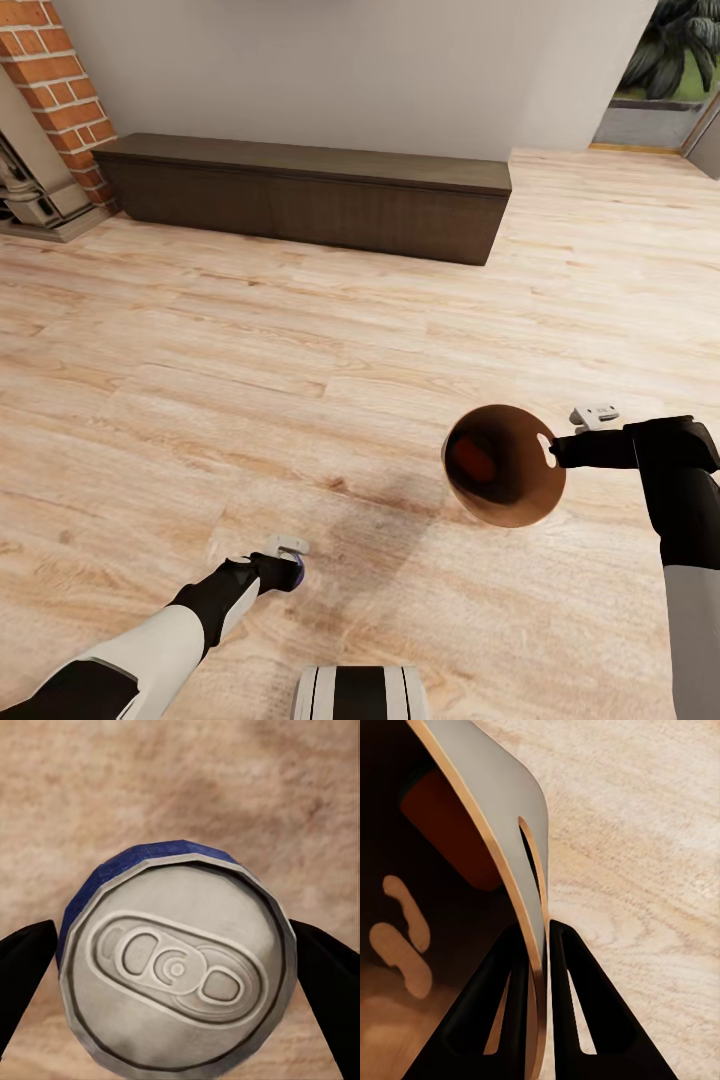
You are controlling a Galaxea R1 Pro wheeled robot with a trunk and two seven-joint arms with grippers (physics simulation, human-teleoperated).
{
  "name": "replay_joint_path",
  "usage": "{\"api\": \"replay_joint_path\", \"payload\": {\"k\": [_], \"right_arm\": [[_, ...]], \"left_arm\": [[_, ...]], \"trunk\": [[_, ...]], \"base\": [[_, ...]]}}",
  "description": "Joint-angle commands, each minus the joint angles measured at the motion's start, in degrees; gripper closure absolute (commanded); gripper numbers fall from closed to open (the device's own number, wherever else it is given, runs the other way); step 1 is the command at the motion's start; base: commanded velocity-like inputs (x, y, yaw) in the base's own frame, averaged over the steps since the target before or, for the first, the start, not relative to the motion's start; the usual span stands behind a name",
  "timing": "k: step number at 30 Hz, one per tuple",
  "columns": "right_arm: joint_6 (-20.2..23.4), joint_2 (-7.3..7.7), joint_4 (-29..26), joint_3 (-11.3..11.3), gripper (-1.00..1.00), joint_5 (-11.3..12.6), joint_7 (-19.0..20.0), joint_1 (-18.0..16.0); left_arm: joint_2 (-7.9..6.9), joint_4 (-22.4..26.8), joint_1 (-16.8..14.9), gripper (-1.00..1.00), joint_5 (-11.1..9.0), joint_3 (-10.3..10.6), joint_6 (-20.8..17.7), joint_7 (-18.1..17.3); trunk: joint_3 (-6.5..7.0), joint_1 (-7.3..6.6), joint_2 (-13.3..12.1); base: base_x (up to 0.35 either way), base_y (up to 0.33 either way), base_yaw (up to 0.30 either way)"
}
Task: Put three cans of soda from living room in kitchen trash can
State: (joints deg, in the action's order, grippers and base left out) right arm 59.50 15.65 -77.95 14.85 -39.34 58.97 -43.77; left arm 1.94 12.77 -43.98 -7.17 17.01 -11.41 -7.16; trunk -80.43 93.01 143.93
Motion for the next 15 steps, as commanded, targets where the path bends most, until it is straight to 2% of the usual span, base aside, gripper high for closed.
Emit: {"api": "replay_joint_path", "payload": {"k": [1,15], "right_arm": [[0.5,-0.01,0.0,0.0,1.0,0.9,0.4,0.0],[0.5,-0.09,0.0,-0.1,1.0,0.8,0.4,0.0]], "left_arm": [[-0.02,0.0,0.0,1.0,0.2,0.0,0.0,-0.1],[-0.01,-0.2,0.0,1.0,0.3,0.1,-0.1,-0.3]], "trunk": [[0.22,-0.03,0.0],[3.33,-0.39,-0.2]], "base": [[0.0,0.0,0.0],[0.0,0.0,0.0]]}}
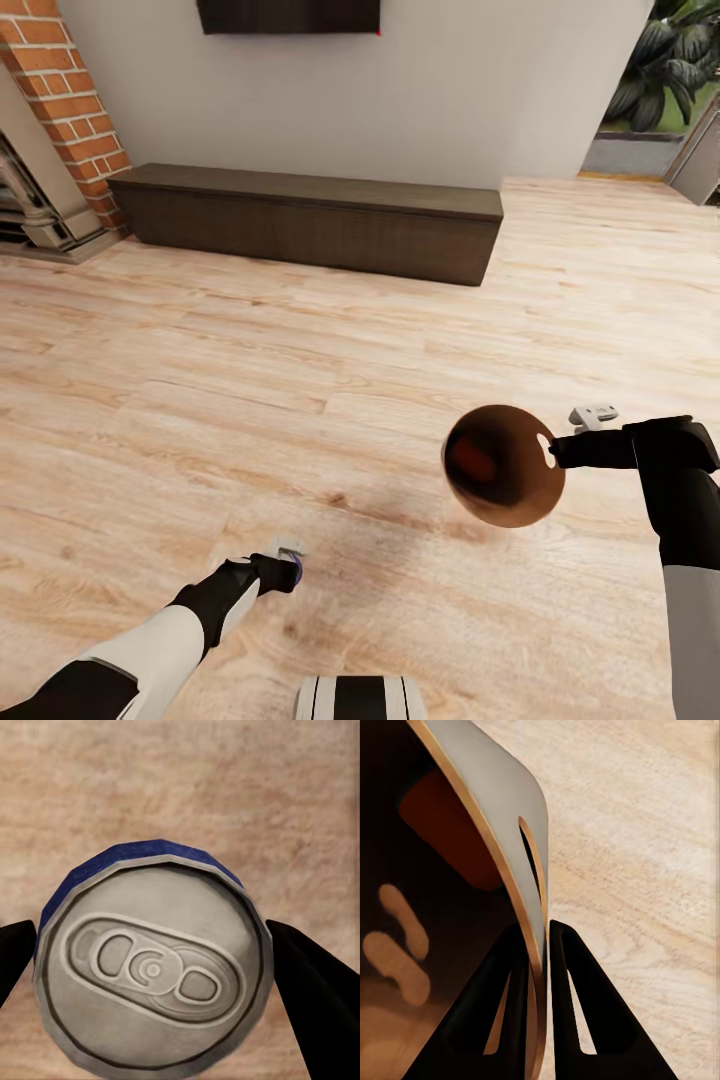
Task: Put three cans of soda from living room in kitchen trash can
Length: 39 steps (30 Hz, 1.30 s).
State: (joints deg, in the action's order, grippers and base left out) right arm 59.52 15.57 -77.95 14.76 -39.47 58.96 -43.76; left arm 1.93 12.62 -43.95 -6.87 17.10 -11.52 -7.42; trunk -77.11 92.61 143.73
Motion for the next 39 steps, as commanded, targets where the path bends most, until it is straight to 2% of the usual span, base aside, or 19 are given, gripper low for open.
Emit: {"api": "replay_joint_path", "payload": {"k": [1,12,18,24,25,27,31,35,36,37,39], "right_arm": [[0.5,-0.01,0.0,0.0,1.0,0.9,0.4,0.0],[0.5,-0.03,0.1,0.0,1.0,1.3,0.5,0.0],[0.5,-0.06,0.8,-0.3,1.0,1.1,2.4,0.3],[0.5,0.32,1.1,-0.8,1.0,0.8,3.6,0.4],[0.5,0.42,1.9,-1.4,1.0,0.7,3.8,0.4],[0.5,0.51,3.2,-2.1,1.0,0.7,4.0,0.3],[0.5,0.65,8.7,-3.5,1.0,0.7,5.3,0.0],[0.5,0.68,12.3,-5.1,1.0,0.6,7.2,-1.5],[0.5,0.7,14.3,-6.2,1.0,0.6,7.7,-2.8],[0.5,0.72,15.5,-6.7,1.0,0.6,8.1,-3.5],[0.5,0.77,20.5,-7.9,1.0,0.6,10.3,-6.9]], "left_arm": [[0.0,0.0,0.0,1.0,0.0,0.0,0.0,0.0],[-0.09,0.0,0.0,1.0,0.0,0.0,0.0,-0.2],[-0.49,0.5,-0.1,1.0,-0.1,-0.1,-0.1,-2.4],[-0.75,0.8,-0.1,1.0,-0.3,-0.4,-3.9,-10.7],[-1.01,1.0,-0.1,1.0,-0.3,-0.4,-5.0,-12.9],[-1.67,1.6,-0.2,1.0,-0.4,-0.5,-6.3,-14.4],[-3.94,6.7,-0.2,1.0,-0.5,-0.6,-11.5,-16.4],[-6.36,15.7,-0.3,1.0,-0.7,-0.7,-17.4,-16.9],[-7.3,20.1,-0.3,1.0,-0.7,-0.9,-20.2,-16.9],[-7.74,22.3,-0.3,1.0,-0.7,-1.3,-21.7,-16.9],[-8.95,30.5,-0.3,1.0,-0.7,-4.9,-27.0,-17.0]], "trunk": [[0.23,-0.03,0.0],[2.67,-0.31,-0.2],[4.0,-0.46,-0.2],[5.33,-0.62,-0.3],[5.55,-0.64,-0.3],[5.99,-0.7,-0.4],[6.88,-0.8,-0.4],[7.76,-0.9,-0.5],[7.99,-0.93,-0.5],[8.19,-1.05,-0.7],[8.55,-1.49,-1.5]], "base": [[0.0,0.0,0.0],[0.0,0.0,0.0],[0.0,0.0,0.0],[0.0,0.0,0.0],[0.0,0.0,0.0],[0.0,0.0,0.0],[0.0,0.0,0.0],[0.0,0.0,0.0],[0.0,0.0,0.0],[0.0,0.0,0.0],[0.0,0.0,0.0]]}}
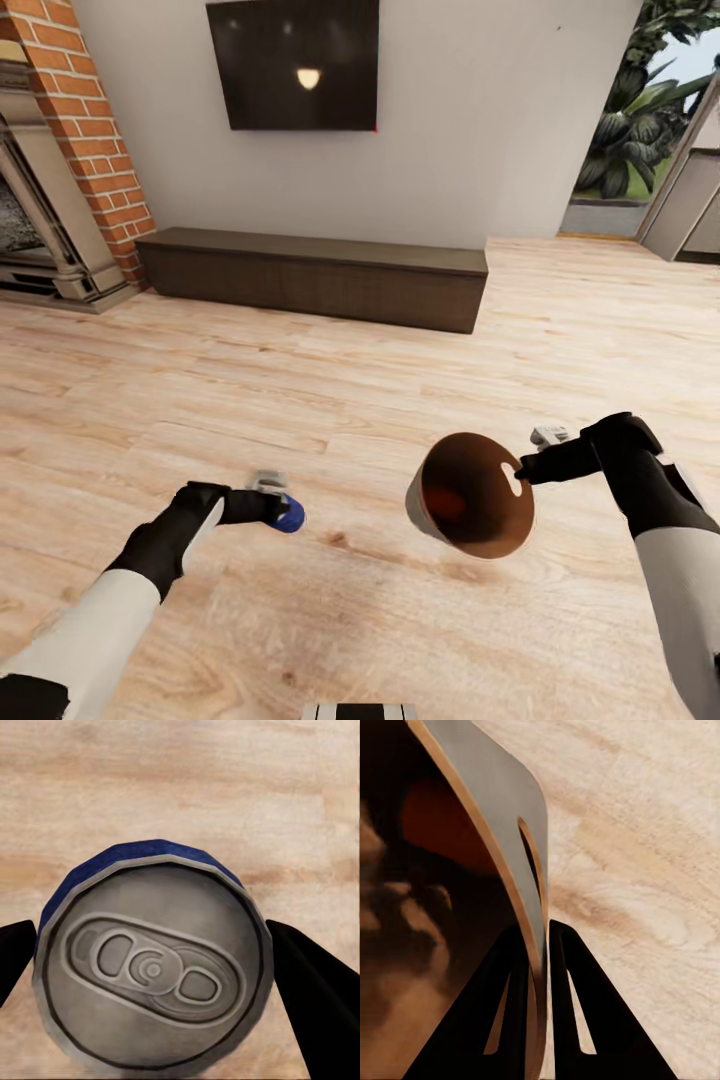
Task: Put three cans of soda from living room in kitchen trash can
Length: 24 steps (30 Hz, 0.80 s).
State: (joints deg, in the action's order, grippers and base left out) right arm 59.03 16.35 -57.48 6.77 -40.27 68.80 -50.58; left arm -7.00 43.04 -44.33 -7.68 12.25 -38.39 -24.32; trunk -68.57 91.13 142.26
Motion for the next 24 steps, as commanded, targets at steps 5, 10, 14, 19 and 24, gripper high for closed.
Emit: {"api": "replay_joint_path", "payload": {"k": [5,10,14,19,24], "right_arm": [[1.0,0.01,7.0,-1.7,1.0,1.4,3.4,-5.8],[1.0,-0.08,17.4,-5.1,1.0,1.4,5.2,-13.5],[1.0,-0.11,24.1,-5.6,1.0,1.2,5.4,-18.2],[1.0,-0.55,28.1,-6.9,1.0,-1.6,5.6,-21.6],[1.0,-0.73,29.0,-7.2,1.0,-2.2,5.6,-22.0]], "left_arm": [[-1.79,10.4,-0.2,1.0,0.1,-6.8,-10.0,-0.5],[-2.86,19.0,-1.7,1.0,0.0,-8.3,-19.5,-3.9],[-3.45,21.2,-4.3,1.0,0.2,-8.4,-21.6,-8.4],[-4.61,21.6,-9.1,1.0,0.5,-8.4,-21.6,-13.3],[-4.8,21.4,-10.5,1.0,0.6,-8.4,-21.6,-16.8]], "trunk": [[0.9,-1.1,-2.0],[1.8,-2.2,-4.0],[2.52,-3.08,-5.6],[3.41,-4.18,-7.6],[4.31,-5.27,-9.6]], "base": [[0.0,0.0,0.0],[0.0,0.0,0.0],[0.0,0.0,0.0],[0.0,0.0,0.0],[0.0,0.0,0.0]]}}
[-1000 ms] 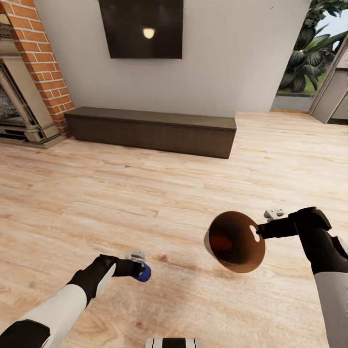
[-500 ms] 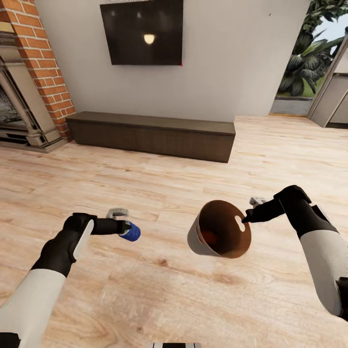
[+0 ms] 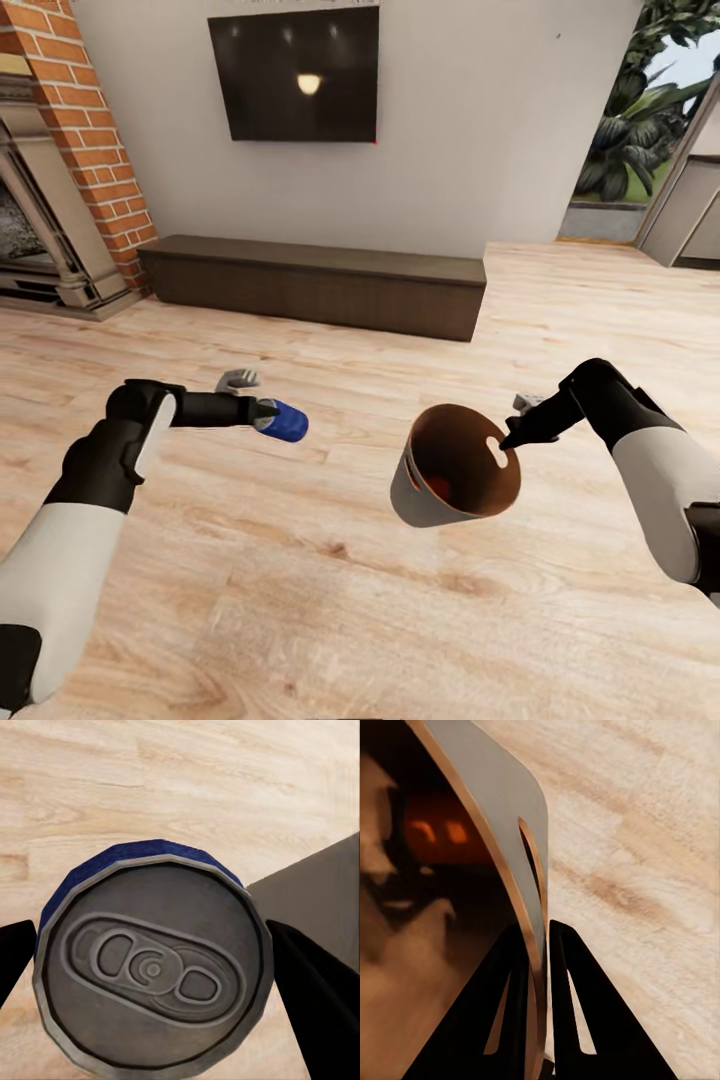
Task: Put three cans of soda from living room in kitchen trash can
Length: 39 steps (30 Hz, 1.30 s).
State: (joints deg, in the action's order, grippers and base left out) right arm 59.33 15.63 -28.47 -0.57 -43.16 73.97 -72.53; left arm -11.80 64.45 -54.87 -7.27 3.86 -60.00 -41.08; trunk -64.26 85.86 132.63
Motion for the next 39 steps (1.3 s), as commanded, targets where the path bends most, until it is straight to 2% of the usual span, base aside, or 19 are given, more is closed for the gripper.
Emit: {"api": "replay_joint_path", "payload": {"k": [1,2,5,8,11,15,20,24,26,29,30,35,36,39], "right_arm": [[0.7,-0.03,0.1,0.1,1.0,0.7,0.4,0.0],[0.7,-0.05,0.2,0.0,1.0,0.6,0.3,0.0],[0.7,-0.07,0.2,-0.1,1.0,0.6,0.2,-0.1],[0.7,-0.09,0.2,-0.7,1.0,0.5,0.2,-0.1],[0.7,-0.18,0.4,-1.0,1.0,0.5,0.2,-0.1],[0.7,-1.45,0.7,-1.5,1.0,0.0,0.2,-0.4],[0.7,-3.39,2.6,-1.8,1.0,-2.8,0.1,-2.7],[0.7,-4.93,6.3,-1.8,1.0,-3.5,-1.5,-4.5],[0.7,-5.51,6.8,-1.8,1.0,-3.6,-2.5,-4.8],[0.7,-7.07,7.5,-1.8,1.0,-3.7,-4.9,-5.1],[0.7,-7.81,8.0,-1.8,1.0,-3.8,-5.6,-5.6],[0.7,-9.37,9.1,-1.7,1.0,-3.8,-6.2,-6.4],[0.7,-9.6,9.8,-1.6,1.0,-3.8,-6.2,-6.5],[0.7,-9.77,10.3,-1.6,1.0,-3.7,-6.3,-6.5]], "left_arm": [[-0.11,0.0,-0.7,1.0,0.2,0.0,0.0,-1.5],[-0.26,-0.2,-2.1,1.0,0.3,0.1,0.0,-3.4],[-0.68,-1.7,-4.7,1.0,0.3,0.1,0.0,-5.7],[-1.41,-4.5,-8.8,1.0,0.3,0.2,0.0,-12.0],[-1.76,-6.0,-11.2,1.0,0.3,0.4,0.0,-15.9],[-1.9,-7.1,-14.6,1.0,0.3,0.5,0.0,-20.3],[-1.98,-8.0,-17.8,1.0,0.3,0.7,0.0,-26.3],[-2.3,-12.1,-20.3,1.0,0.4,1.2,0.0,-30.6],[-2.41,-13.9,-21.2,1.0,0.4,1.9,0.0,-31.4],[-2.51,-17.4,-23.4,1.0,0.5,5.9,0.0,-32.5],[-2.47,-18.8,-24.5,1.0,0.5,8.7,0.0,-32.7],[-2.07,-25.9,-28.3,1.0,0.7,12.5,0.0,-33.0],[-2.0,-27.9,-29.3,1.0,0.7,13.9,0.0,-33.0],[-1.92,-29.3,-30.0,1.0,0.7,15.1,0.0,-33.0]], "trunk": [[0.19,-0.23,-0.4],[0.36,-0.44,-0.8],[0.9,-1.1,-2.0],[1.37,-1.76,-3.2],[1.72,-2.42,-4.4],[2.11,-3.3,-6.0],[2.82,-4.4,-8.0],[3.5,-5.28,-9.6],[3.86,-5.72,-10.4],[4.39,-6.37,-11.6],[4.57,-6.59,-12.0],[5.47,-7.69,-14.1],[5.65,-7.91,-14.5],[6.19,-8.57,-15.7]], "base": [[0.0,0.0,0.0],[0.0,0.0,0.0],[0.0,0.0,0.0],[0.0,0.0,0.0],[0.0,0.0,0.0],[0.0,0.0,0.0],[0.0,0.0,0.0],[0.0,0.0,0.0],[0.0,0.0,0.0],[0.0,0.0,0.0],[0.0,0.0,0.0],[0.0,0.0,0.0],[0.0,0.0,0.0],[0.0,0.0,0.0]]}}
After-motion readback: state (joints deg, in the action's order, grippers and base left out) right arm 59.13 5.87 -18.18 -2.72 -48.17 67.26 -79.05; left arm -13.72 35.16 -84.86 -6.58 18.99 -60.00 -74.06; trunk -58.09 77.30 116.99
